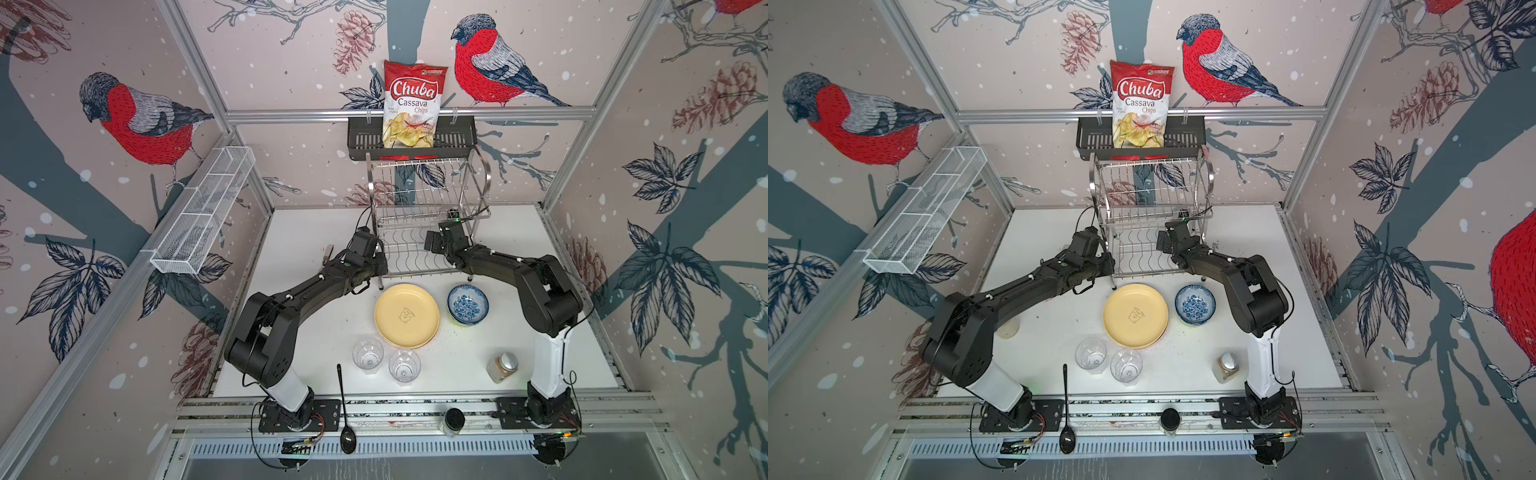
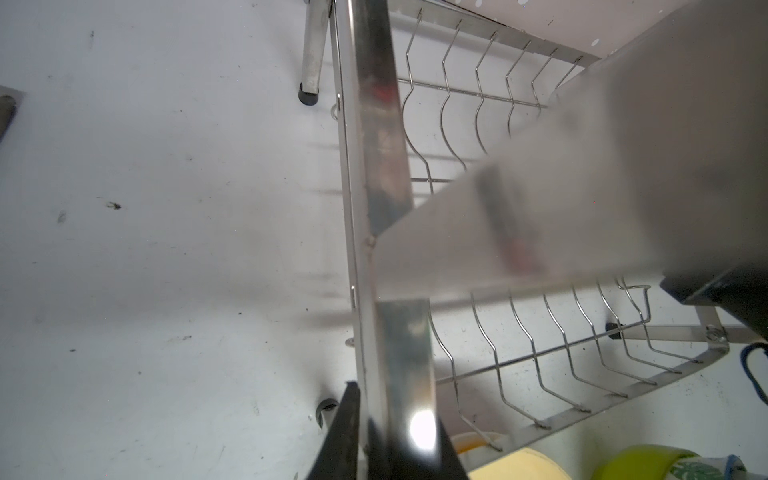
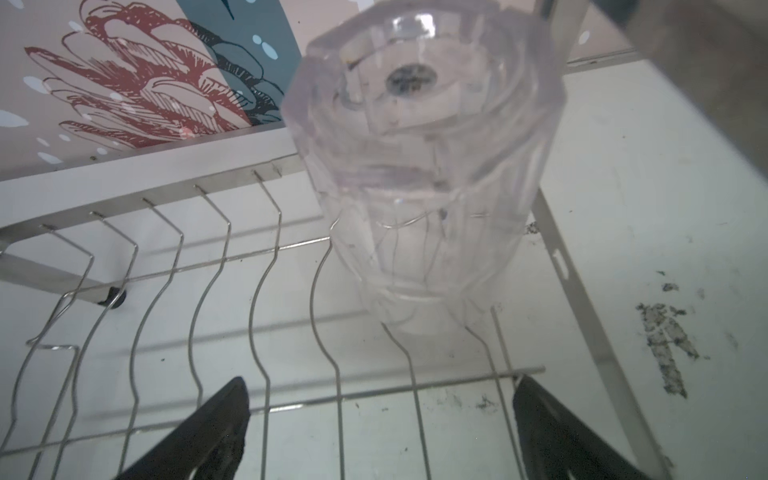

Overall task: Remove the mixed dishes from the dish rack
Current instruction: 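Lower the right gripper around the clear glass in the rack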

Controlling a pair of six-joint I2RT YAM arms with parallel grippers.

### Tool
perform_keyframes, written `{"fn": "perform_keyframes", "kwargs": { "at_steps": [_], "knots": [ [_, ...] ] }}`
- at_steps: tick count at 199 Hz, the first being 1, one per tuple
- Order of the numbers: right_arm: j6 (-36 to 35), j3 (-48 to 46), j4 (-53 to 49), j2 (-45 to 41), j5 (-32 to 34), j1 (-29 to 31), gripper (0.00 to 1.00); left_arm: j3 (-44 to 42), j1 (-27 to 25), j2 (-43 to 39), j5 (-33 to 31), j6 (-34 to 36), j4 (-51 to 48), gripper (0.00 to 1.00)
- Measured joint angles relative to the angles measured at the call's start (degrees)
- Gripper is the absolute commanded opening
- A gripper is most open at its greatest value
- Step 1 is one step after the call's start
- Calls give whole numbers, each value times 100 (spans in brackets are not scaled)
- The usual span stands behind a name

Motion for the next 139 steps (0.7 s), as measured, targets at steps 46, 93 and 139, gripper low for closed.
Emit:
{"fn": "perform_keyframes", "kwargs": {
  "at_steps": [46, 93, 139],
  "knots": [
    [146, -769, 461, -723, -901, -157, 99, 4, -4, -4, 22, 2, -11, 9],
    [476, -1628, 1211, -1445, -1932, -372, 99, 4, -24, -9, 74, 11, -15, 9],
    [940, -2267, 1998, -1582, -2142, -278, 99, 4, -24, -42, 42, 0, -85, 9]
  ]
}}
